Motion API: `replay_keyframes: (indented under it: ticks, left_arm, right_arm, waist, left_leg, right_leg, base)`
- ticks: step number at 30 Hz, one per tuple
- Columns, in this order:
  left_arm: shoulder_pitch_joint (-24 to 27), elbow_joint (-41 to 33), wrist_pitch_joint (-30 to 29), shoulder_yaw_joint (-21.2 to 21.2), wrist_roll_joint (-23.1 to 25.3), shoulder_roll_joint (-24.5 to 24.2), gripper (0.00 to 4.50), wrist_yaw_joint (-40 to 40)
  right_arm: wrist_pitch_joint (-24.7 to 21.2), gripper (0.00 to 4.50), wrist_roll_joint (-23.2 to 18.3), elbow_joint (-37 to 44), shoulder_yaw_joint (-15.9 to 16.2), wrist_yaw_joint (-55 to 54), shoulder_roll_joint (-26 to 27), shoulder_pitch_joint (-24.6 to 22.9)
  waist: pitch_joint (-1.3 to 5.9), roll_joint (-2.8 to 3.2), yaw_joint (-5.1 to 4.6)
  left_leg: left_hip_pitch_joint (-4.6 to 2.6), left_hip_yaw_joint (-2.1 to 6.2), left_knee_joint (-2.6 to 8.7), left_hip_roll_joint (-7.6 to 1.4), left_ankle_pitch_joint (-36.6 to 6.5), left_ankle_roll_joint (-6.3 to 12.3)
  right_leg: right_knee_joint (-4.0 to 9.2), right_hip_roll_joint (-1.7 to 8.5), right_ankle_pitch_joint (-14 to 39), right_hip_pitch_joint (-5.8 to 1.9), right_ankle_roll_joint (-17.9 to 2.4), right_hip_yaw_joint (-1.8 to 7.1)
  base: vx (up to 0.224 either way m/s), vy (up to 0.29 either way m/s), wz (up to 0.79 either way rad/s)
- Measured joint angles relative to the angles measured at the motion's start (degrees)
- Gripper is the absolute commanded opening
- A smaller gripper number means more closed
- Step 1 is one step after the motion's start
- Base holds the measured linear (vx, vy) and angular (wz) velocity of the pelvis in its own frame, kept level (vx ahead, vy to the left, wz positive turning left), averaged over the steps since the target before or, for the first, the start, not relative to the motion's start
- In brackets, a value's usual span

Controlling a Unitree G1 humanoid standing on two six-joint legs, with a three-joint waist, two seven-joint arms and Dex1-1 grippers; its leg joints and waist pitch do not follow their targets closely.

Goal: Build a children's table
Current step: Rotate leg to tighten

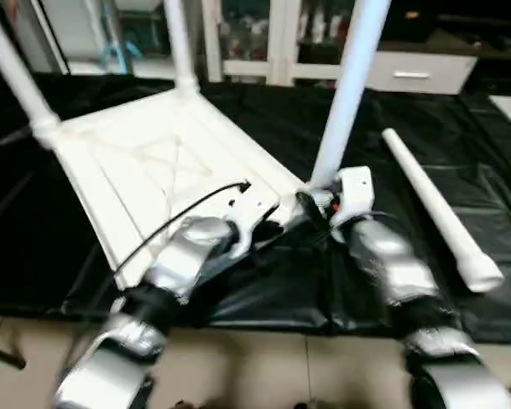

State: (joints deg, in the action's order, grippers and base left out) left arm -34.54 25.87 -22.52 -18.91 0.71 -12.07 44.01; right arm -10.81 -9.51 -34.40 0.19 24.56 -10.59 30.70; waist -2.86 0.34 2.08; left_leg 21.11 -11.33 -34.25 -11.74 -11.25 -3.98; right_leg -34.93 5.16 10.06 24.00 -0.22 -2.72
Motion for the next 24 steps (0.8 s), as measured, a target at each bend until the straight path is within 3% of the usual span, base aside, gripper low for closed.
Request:
replay_keyframes:
  ticks: [2, 5, 10, 21, 24]
  left_arm:
    - [0.3, -0.9, -0.1, -0.2, -0.5, -1.3, 0.0, 2.3]
    - [1.8, -4.0, 0.3, -1.8, -1.3, -4.9, 0.0, 7.7]
    - [4.0, -8.1, 0.5, -2.5, -2.6, -9.9, 0.0, 15.6]
    - [5.5, -12.1, -1.4, -4.2, -4.0, -12.0, 0.0, 21.0]
    - [5.5, -12.4, -1.8, -4.2, -4.0, -12.2, 0.0, 21.0]
  right_arm:
    - [-1.7, 4.25, -0.6, 2.2, 0.5, 3.5, -1.4, -0.8]
    - [-6.1, 4.47, -3.2, 11.2, 4.8, 14.3, -8.1, -5.0]
    - [-9.2, 4.47, -4.0, 18.2, 6.5, 25.1, -16.6, -8.1]
    - [-12.8, 4.47, -5.9, 21.8, 9.2, 32.3, -18.2, -8.6]
    - [-12.9, 4.18, -5.7, 21.8, 9.4, 33.6, -18.2, -8.6]
  waist:
    - [-0.02, 0.03, 0.29]
    - [-0.06, 0.1, 1.02]
    - [-0.07, 0.11, 1.34]
    - [-0.08, 0.15, 1.71]
    - [-0.08, 0.15, 1.66]
  left_leg:
    - [-0.02, -0.02, -0.01, 0.0, 0.0, 0.0]
    - [-0.06, -0.05, -0.01, 0.03, 0.0, -0.02]
    - [-0.15, -0.11, -0.05, 0.03, 0.0, -0.03]
    - [-0.06, -0.14, -0.09, 0.04, 0.0, -0.03]
    - [-0.06, -0.14, -0.1, 0.03, 0.0, -0.03]
  right_leg:
    - [-0.01, 0.01, 0.0, -0.03, 0.0, 0.02]
    - [0.04, 0.06, 0.0, -0.12, 0.0, 0.06]
    - [0.01, 0.06, 0.0, -0.25, 0.0, 0.15]
    - [0.02, 0.1, 0.0, -0.27, 0.0, 0.17]
    - [0.0, 0.09, 0.0, -0.27, 0.0, 0.16]
  base:
    - [0.0, 0.0, 0.0]
    - [0.0, 0.0, 0.0]
    - [0.0, 0.0, 0.0]
    - [0.0, 0.0, 0.0]
    - [0.0, 0.0, 0.0]
